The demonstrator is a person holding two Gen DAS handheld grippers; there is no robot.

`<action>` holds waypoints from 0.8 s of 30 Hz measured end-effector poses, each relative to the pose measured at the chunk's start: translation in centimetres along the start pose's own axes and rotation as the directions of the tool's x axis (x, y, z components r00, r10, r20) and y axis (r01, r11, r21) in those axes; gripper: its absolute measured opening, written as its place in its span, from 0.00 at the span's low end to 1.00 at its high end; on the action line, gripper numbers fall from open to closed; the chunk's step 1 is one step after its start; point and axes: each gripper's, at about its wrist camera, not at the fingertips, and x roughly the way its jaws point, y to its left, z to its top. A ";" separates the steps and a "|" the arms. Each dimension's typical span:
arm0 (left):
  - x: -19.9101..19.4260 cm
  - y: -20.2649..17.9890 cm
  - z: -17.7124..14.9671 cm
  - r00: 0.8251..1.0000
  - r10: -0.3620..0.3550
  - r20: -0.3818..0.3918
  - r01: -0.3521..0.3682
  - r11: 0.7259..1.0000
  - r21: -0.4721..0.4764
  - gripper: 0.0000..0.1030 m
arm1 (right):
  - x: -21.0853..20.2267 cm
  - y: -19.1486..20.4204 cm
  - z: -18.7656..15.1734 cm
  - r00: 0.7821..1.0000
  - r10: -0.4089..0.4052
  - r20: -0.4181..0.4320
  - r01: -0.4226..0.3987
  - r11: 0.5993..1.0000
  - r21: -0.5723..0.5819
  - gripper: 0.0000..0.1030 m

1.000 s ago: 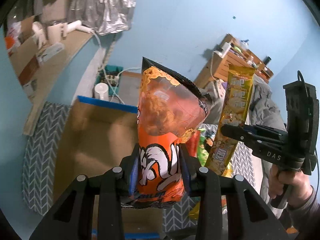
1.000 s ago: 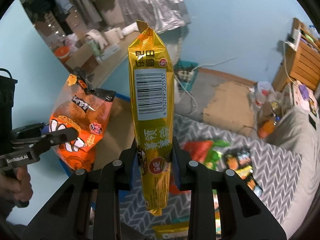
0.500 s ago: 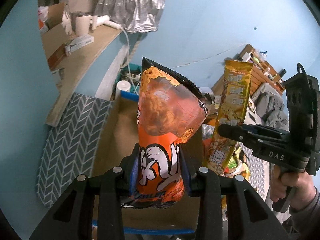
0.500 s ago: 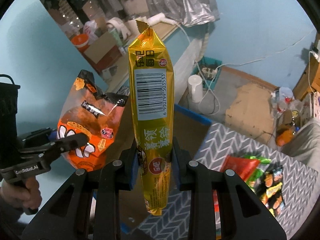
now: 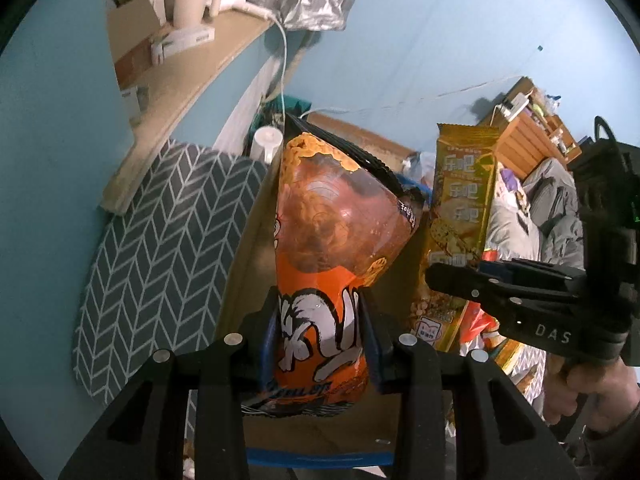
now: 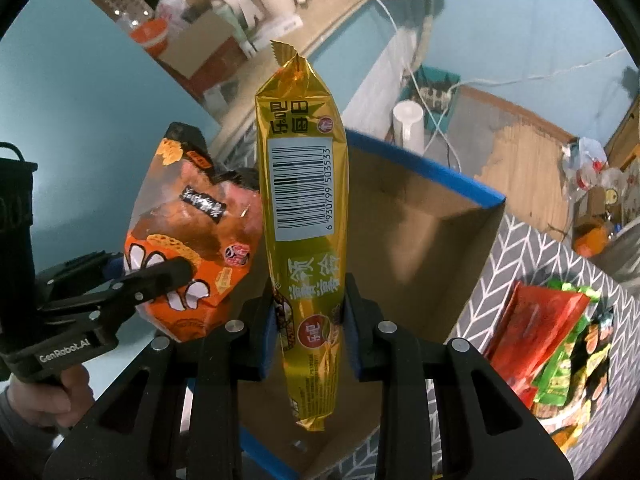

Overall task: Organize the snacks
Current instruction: 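Carry both held snacks into the cardboard box and open both grippers, then withdraw both grippers from the box back over the snack pile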

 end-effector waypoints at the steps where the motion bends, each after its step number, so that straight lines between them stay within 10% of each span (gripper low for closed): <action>1: 0.2 0.1 -0.1 1.000 -0.001 -0.008 0.001 1.000 -0.001 0.36 | 0.0 0.1 0.0 1.000 -0.008 -0.002 0.008 1.000 0.002 0.30; 13: -0.2 -0.5 -0.2 0.999 0.034 -0.029 -0.033 0.999 0.020 0.58 | -1.8 -1.2 -0.3 0.996 -0.082 0.032 0.080 0.995 0.056 0.62; 24: -0.5 -3.7 0.3 0.998 -0.014 -0.054 0.016 0.999 0.034 0.64 | -4.8 -5.0 -2.2 0.988 -0.146 0.050 0.137 0.979 0.150 0.63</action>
